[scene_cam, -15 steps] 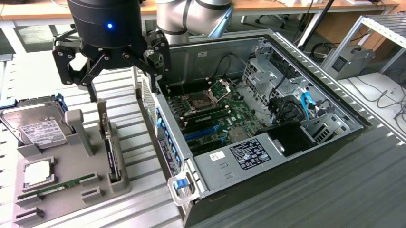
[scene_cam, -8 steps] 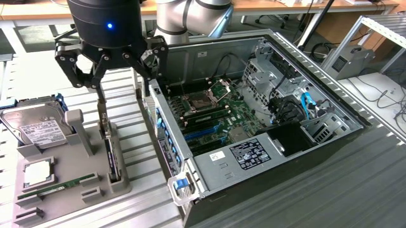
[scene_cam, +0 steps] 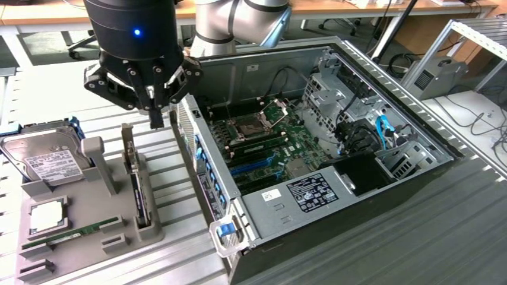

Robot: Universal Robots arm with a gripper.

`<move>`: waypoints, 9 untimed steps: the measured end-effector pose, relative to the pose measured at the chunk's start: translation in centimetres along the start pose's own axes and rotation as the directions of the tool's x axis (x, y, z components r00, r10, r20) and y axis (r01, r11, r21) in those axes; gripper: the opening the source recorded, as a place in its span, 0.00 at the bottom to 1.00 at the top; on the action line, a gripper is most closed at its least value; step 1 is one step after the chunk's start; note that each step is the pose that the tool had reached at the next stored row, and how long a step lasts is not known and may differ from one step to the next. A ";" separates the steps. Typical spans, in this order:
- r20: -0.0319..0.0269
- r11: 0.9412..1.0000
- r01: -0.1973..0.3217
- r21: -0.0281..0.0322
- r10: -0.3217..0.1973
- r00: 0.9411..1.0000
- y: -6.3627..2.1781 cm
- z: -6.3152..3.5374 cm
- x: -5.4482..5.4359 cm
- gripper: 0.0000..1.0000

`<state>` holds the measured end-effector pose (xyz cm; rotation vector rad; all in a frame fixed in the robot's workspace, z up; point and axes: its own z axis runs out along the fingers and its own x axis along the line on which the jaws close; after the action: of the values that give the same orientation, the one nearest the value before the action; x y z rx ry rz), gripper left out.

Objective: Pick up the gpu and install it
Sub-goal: 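Pick up the gpu and move the gpu toward the slot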

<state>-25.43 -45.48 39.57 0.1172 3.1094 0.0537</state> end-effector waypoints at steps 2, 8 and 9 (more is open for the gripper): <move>0.000 1.000 0.000 0.000 0.000 1.000 0.00 0.00 0.0 0.16; 0.000 1.000 0.000 0.000 0.000 1.000 0.00 0.00 0.0 0.68; 0.000 1.000 0.000 0.000 0.000 1.000 0.00 0.00 0.0 0.68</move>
<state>-25.43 -45.48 39.57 0.1171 3.1094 0.0536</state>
